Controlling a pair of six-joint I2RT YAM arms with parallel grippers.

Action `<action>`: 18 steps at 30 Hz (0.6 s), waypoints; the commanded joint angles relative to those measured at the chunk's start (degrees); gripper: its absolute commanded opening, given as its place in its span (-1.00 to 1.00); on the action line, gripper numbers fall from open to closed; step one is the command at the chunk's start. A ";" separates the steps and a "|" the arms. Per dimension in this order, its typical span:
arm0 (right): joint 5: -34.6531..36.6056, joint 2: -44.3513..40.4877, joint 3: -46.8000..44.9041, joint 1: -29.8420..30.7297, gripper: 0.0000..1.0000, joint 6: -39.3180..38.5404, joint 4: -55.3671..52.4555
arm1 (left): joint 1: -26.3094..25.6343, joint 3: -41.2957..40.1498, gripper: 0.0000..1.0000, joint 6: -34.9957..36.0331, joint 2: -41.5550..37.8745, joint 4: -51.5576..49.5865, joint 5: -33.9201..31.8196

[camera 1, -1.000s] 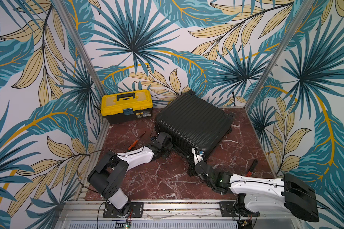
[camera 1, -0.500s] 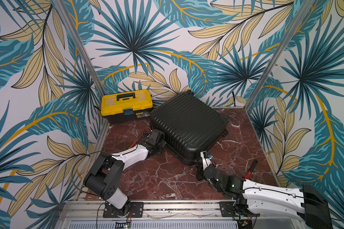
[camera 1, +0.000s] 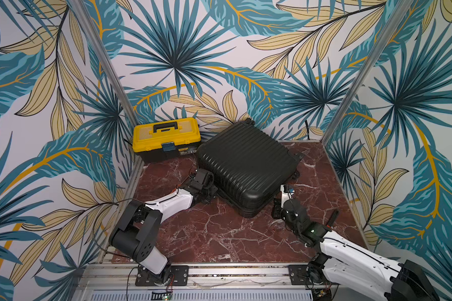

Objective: Open the suitcase zippers
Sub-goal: Unzip the zipper on the suitcase.

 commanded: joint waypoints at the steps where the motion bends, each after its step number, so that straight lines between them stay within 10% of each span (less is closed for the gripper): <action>1: -1.65 1.64 -0.76 -9.17 -1.00 -2.12 9.46 | 2.44 -0.65 -1.00 6.72 0.94 -8.70 -5.56; 18: -20.52 31.52 9.60 -35.43 -1.00 9.90 36.69 | 2.48 -0.75 -1.00 12.27 0.79 -12.21 -3.16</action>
